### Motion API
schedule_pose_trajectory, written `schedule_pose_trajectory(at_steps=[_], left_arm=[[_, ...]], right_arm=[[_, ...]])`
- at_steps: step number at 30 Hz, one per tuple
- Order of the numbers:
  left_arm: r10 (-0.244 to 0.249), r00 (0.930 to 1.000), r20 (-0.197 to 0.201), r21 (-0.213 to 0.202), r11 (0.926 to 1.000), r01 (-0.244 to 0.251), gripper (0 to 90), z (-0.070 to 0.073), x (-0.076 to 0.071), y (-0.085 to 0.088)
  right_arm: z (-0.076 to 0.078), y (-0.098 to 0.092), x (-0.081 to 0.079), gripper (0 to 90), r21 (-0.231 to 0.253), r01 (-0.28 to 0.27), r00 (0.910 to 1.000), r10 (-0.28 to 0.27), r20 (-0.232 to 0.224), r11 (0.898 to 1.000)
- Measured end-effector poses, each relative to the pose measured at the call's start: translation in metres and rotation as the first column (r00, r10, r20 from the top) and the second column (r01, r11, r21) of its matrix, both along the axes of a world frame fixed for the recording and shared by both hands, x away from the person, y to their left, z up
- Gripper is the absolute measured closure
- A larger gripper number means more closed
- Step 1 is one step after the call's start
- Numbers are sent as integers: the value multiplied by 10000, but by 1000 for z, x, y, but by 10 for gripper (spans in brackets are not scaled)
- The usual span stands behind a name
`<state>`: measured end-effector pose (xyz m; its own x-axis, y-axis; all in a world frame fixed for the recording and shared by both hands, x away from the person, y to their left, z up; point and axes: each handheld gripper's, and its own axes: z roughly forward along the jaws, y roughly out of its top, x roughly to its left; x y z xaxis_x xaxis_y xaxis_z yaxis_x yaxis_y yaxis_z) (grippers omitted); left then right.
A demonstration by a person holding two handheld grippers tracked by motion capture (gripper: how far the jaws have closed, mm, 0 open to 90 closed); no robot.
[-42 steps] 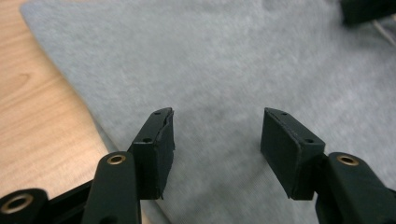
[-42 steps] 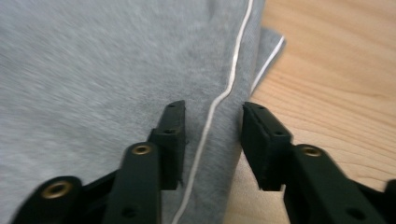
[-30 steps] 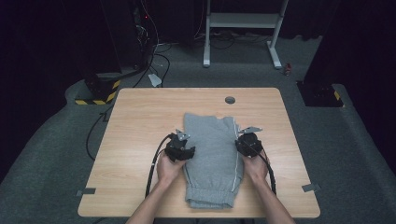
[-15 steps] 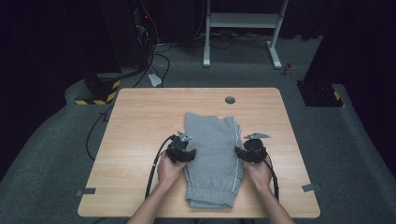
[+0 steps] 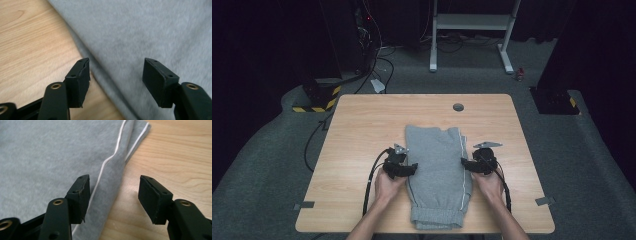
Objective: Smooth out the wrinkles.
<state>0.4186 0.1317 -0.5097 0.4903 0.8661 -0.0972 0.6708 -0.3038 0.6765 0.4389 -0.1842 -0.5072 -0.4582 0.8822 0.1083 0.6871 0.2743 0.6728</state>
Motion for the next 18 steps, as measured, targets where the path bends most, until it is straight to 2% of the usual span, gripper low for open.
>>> schedule_pose_trajectory(at_steps=[2, 5, 6, 11, 15, 17, 18], left_arm=[[171, 9999, -23, -219, 9996, -172, 359, 1, 7, 1], [376, 9988, -307, -334, 9987, -386, 326, 0, 18, 0], [521, 9983, -243, -405, 9978, -530, 321, -1, 21, 0], [854, 9956, -381, -66, 9963, -857, 275, -2, 34, -4], [990, 9951, 40, 23, 9951, -990, 253, -6, 37, -9], [855, 9961, 222, 443, 9953, -864, 233, -7, 37, -13], [763, 9968, 234, 735, 9943, -778, 226, -7, 38, -15]], right_arm=[[1, 1, 3, 395, -63, 150, 9999, -150, -12, 9999], [-1, 5, 7, 389, -272, 221, 9998, -221, 1, 9994], [-2, 5, 8, 386, -260, 255, 9997, -254, 19, 9993], [-3, 9, 18, 356, -20, 714, 9972, -714, -214, 9974], [-4, 18, 26, 351, -405, 832, 9961, -842, -247, 9957], [-5, 24, 27, 352, -915, 785, 9969, -789, 0, 9927], [-5, 26, 27, 354, -1007, 710, 9975, -709, 38, 9924]])
